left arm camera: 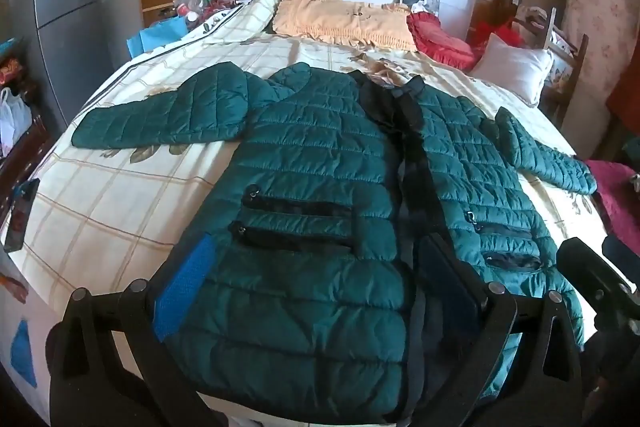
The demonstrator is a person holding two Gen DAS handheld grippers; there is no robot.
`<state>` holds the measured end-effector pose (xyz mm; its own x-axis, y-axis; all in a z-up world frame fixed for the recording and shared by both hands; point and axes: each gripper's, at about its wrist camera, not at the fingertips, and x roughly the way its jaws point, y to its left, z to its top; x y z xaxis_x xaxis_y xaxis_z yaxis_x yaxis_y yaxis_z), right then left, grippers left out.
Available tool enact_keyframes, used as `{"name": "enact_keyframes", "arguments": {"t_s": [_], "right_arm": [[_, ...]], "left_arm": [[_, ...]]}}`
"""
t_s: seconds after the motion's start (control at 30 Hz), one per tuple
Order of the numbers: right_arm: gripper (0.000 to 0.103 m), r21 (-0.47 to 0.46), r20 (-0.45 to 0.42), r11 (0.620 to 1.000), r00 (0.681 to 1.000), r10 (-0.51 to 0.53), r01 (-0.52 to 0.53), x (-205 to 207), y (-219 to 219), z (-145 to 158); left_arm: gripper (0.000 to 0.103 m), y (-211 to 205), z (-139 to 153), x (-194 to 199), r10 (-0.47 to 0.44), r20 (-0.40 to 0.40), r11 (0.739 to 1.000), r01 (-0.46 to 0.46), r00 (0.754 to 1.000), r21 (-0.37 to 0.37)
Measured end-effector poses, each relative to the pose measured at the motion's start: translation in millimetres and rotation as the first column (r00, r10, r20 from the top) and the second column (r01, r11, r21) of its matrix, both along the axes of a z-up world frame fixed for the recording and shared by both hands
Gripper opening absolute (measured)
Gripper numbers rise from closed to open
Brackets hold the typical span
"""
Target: Fold large clothes
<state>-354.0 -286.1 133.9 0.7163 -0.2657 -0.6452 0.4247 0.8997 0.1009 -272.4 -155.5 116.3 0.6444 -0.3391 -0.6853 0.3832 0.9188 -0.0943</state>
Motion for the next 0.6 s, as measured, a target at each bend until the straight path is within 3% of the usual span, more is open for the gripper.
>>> {"name": "enact_keyframes", "arguments": {"t_s": [0.6], "right_arm": [[0.103, -0.028, 0.013, 1.0, 1.0, -0.004, 0.004, -3.1, 2.1, 0.8]], "left_arm": [[0.102, -0.5, 0.0, -4.9, -0.01, 0.008, 1.0, 0.01, 1.0, 0.026]]}}
